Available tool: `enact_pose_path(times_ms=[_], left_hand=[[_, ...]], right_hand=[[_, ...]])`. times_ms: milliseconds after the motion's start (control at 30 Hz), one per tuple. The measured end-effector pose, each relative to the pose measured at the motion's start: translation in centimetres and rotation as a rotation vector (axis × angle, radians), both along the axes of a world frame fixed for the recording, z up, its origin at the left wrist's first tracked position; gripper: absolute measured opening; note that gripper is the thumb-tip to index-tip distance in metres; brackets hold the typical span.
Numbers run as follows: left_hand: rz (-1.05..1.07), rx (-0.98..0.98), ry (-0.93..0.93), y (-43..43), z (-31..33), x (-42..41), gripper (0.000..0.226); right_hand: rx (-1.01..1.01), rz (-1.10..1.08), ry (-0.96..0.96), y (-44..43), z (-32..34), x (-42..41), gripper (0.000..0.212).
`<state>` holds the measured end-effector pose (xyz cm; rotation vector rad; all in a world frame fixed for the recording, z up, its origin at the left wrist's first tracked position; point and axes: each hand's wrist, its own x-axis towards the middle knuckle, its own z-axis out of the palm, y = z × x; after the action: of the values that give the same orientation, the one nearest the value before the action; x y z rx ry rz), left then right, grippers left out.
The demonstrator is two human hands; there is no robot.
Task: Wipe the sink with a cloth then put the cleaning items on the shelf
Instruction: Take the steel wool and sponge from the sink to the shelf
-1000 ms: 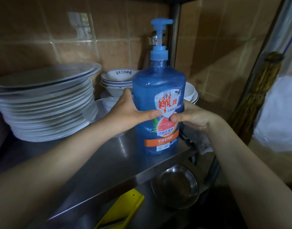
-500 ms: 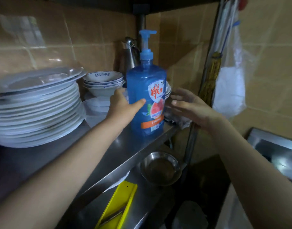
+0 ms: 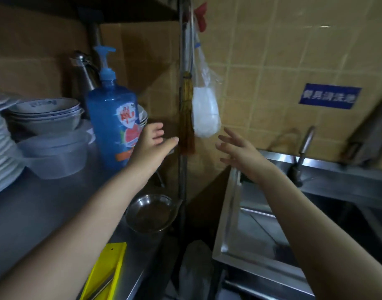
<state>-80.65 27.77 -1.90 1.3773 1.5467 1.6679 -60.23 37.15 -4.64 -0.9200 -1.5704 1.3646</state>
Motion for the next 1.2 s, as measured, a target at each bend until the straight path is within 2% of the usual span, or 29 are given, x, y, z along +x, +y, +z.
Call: enact_pose_path(times_ms=[133,267,400,633,933,1200], left_hand=[[-0.128,-0.044,-0.080,1.0,-1.0,4.1,0.048],[-0.189,-0.064,-0.144,2.1,-2.2,8.7,0.039],[-0.240,-0.094,-0.164,2.8,-3.9,15.0,0.031],[-0.351,-0.184,-0.193,3.3,-7.6,23.6,0.029],[-0.459,-0.335,-0.113,6.2,-12.2,29.6,0.022],[-0.519,-0.466,-0.161,11.9,-19.1,33.0,0.020]], right_hand=[[-0.011,-0.079,-0.029,-1.0,-0.6,4.9,0.075],[-0.054,-0.177,0.000,-1.9,-1.6,10.6,0.063],[-0.084,-0.241,-0.008,-2.8,-3.1,16.4,0.059],[-0.119,-0.327,-0.024,-4.0,-6.6,24.9,0.058],[-0.269,-0.451,-0.061,-3.5,-11.9,30.3,0.052],[-0.485,-0.612,-0.078,0.3,-18.4,32.8,0.048]])
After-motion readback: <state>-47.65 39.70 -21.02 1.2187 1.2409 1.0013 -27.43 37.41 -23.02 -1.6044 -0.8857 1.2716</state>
